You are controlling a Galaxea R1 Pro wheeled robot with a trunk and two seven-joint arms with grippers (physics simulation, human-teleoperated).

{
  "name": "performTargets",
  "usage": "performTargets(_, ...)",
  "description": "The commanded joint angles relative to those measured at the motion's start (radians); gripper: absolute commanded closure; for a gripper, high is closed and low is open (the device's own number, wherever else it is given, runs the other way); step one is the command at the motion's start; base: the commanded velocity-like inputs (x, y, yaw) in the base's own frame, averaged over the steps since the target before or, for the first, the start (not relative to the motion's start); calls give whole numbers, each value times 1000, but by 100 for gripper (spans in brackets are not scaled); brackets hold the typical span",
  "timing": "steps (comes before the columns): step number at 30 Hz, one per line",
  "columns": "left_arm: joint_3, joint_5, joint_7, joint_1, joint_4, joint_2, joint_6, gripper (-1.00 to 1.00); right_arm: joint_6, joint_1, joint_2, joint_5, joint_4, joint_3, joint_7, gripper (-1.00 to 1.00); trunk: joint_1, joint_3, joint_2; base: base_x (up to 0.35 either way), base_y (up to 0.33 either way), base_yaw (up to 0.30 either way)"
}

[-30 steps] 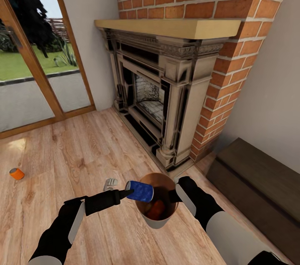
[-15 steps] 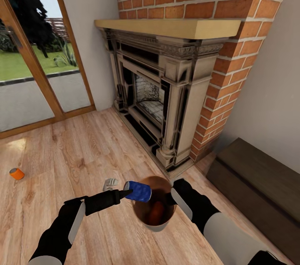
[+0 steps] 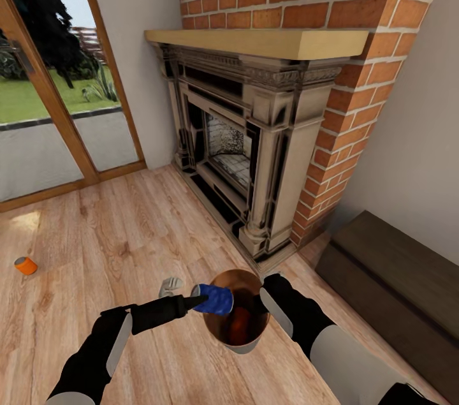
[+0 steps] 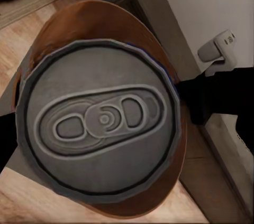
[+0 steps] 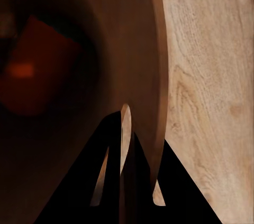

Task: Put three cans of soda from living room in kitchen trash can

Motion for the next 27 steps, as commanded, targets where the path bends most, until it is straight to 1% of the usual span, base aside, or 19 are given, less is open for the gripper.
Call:
performTargets(1, 0, 0, 0, 0, 1, 0, 0, -100, -2, 0, 0, -5, 0, -1, 4, 100, 0, 0, 0, 0, 0, 0)
performTargets(13, -5, 3, -6, 0, 0, 0, 0, -100, -2, 0, 0, -5, 1, -1, 4, 100, 0, 0, 0, 0, 0, 0)
performTargets(14, -4, 6, -17, 0, -1, 1, 1, -100, -2, 0, 0, -5, 1, -1, 5, 100, 0, 0, 0, 0, 0, 0)
performTargets(15, -1, 10, -45, 0, -2, 2, 2, -100, -1, 0, 0, -6, 1, -1, 5, 100, 0, 0, 0, 0, 0, 0)
performTargets(16, 2, 15, -101, 0, -2, 6, 2, -100, -1, 0, 0, -7, 1, -1, 6, 100, 0, 0, 0, 0, 0, 0)
performTargets(18, 7, 17, -162, 0, -1, 14, 2, -100, 0, 0, 0, -7, 1, -2, 7, 100, 0, 0, 0, 0, 0, 0)
performTargets(19, 18, 19, -232, 0, 0, 36, 3, -100, 0, 0, 0, -8, 0, -2, 9, 100, 0, 0, 0, 0, 0, 0)
performTargets(20, 35, 19, -311, 0, 2, 72, 3, -100, 0, 0, 0, -8, 0, -2, 10, 100, 0, 0, 0, 0, 0, 0)
performTargets(21, 59, 20, -386, 0, 8, 111, 3, -100, 0, 0, -1, -9, -1, -2, 12, 100, 0, 0, 0, 0, 0, 0)
performTargets(23, 84, 20, -447, 0, 18, 144, 3, -100, 0, 0, -1, -9, -1, -2, 12, 100, 0, 0, 0, 0, 0, 0)
performTargets(24, 116, 20, -500, 0, 34, 174, 2, -100, -1, 0, -1, -10, -1, -2, 13, 100, 0, 0, 0, 0, 0, 0)
performTargets(25, 132, 19, -521, 0, 43, 187, 2, -100, -1, 0, -1, -10, -1, -2, 13, 100, 0, 0, 0, 0, 0, 0)
performTargets(26, 176, 17, -563, 0, 70, 225, 0, -100, -1, 0, -1, -11, -2, -2, 13, 100, 0, 0, 0, 0, 0, 0)
performTargets(27, 188, 17, -572, 0, 80, 238, 0, -100, -1, 0, -1, -11, -3, -2, 13, 100, 0, 0, 0, 0, 0, 0)
